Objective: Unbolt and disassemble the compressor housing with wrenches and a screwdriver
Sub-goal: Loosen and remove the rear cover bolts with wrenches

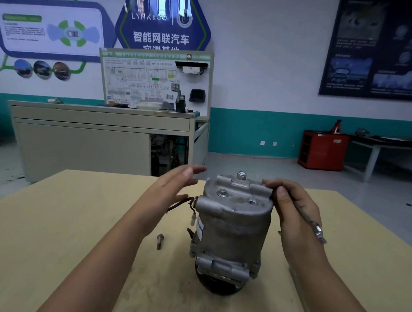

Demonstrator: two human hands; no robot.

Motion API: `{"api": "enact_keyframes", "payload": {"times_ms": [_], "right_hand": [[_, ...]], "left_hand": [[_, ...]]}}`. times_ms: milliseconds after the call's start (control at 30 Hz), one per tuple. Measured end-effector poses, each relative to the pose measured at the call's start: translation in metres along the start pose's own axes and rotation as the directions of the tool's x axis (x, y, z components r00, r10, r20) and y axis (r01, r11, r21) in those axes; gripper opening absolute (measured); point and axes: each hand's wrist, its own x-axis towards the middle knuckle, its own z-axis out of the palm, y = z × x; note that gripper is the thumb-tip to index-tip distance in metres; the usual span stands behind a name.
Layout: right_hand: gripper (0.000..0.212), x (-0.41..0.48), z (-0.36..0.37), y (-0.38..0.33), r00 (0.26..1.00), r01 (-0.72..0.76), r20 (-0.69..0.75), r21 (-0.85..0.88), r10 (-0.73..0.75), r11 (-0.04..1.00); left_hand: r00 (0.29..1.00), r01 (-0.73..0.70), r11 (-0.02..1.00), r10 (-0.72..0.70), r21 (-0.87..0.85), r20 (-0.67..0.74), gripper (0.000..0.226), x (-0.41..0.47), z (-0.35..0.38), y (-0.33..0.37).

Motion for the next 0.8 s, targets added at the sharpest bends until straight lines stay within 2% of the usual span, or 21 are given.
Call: {"api": "enact_keyframes", "payload": {"times_ms": [67,100,167,233,300,367,467,600,700,800], "right_hand": [[0.033,0.002,-0.002,-0.005,0.998,-0.065,0.029,0.096,0.063,0.993],[0.036,0.004,-0.004,-0.01,0.993,-0.115,0.048,0.154,0.109,0.981],[0.042,0.012,-0.011,-0.022,0.977,-0.214,0.034,0.184,0.211,0.959],[0.046,0.023,-0.022,-0.034,0.966,-0.252,-0.048,0.05,0.254,0.967],[0.049,0.035,-0.029,-0.046,0.974,-0.205,-0.123,-0.113,0.191,0.972],[0.053,0.044,-0.029,-0.061,0.981,-0.157,-0.134,-0.107,0.143,0.982],[0.051,0.054,-0.018,-0.082,0.986,-0.165,0.009,0.104,0.165,0.981],[0.027,0.06,0.004,-0.092,0.95,-0.199,0.285,0.224,0.131,0.954],[0.028,0.057,0.015,-0.088,0.943,-0.167,0.317,0.201,0.097,0.965],[0.037,0.049,0.02,-0.082,0.972,-0.071,0.231,0.127,0.04,0.989]], "left_hand": [[0.982,-0.008,0.997,-0.006,0.072,0.19,0.047,-0.001,0.008,0.007],[0.976,-0.023,0.992,-0.005,0.123,0.219,0.054,-0.002,0.012,0.008],[0.985,-0.035,0.986,0.006,0.166,0.172,0.06,-0.005,0.019,0.008],[0.993,-0.047,0.984,0.026,0.173,0.118,0.06,-0.008,0.023,0.006],[0.995,-0.043,0.987,0.029,0.157,0.092,0.056,-0.01,0.026,0.006],[0.996,-0.039,0.995,0.031,0.09,0.083,0.052,-0.011,0.029,0.006],[0.996,-0.039,0.998,0.035,0.045,0.076,0.052,-0.013,0.033,0.007],[0.998,-0.021,0.997,0.017,0.071,0.065,0.053,-0.018,0.036,0.011],[1.0,-0.013,0.984,0.012,0.18,0.008,0.053,-0.024,0.045,0.015],[0.997,-0.015,0.955,0.038,0.297,-0.072,0.053,-0.03,0.056,0.016]]}}
